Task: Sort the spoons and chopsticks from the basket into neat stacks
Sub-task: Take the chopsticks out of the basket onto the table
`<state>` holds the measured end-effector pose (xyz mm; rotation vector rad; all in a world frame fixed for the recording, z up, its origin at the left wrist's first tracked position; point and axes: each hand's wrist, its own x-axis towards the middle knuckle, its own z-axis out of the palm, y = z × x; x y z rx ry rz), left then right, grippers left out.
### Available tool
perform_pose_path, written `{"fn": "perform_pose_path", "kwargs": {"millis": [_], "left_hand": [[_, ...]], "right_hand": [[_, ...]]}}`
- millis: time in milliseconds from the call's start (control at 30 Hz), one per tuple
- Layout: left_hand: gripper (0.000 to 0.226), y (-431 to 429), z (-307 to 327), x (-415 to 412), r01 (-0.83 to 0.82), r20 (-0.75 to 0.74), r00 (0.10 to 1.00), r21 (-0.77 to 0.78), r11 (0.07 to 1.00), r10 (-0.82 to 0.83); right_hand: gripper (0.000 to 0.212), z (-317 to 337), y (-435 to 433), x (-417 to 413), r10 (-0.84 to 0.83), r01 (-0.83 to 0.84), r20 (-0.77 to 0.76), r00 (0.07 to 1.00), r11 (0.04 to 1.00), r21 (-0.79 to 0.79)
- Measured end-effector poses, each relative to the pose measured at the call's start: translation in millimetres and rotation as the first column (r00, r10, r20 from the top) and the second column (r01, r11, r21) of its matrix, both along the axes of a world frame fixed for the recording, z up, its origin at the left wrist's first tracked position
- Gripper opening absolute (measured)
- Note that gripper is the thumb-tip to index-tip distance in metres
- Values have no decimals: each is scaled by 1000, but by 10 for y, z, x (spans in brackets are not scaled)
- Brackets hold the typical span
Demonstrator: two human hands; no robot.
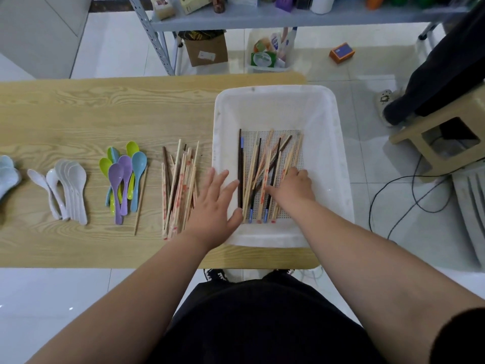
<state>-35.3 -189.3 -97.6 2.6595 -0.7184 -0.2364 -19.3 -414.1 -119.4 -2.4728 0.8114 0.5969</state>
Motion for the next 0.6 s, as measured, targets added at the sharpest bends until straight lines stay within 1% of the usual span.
{"fn": "perform_pose_path", "kwargs": {"millis": [67,133,333,500,600], "left_hand": [[65,-27,-1,8,59,50,997,17,998,-60],[62,-39,-13,11,86,73,993,27,996,-88],[61,-71,-5,24,101,101,989,112,989,-112],[59,-79,6,27,78,89,992,121,990,-89],[60,-86,20,33,77,79,993,137,988,-88]], "right_hand": [[83,-37,6,16,1,-1,36,999,1000,-8],[79,-49,-12,27,-22,21,29,999,1000,18],[84,-63,-110,107,-144,149,-51,988,984,101],[72,-76,-97,162,-83,90,-89,993,993,79],[69,-118,-79,215,-104,113,-91,990,989,95]]}}
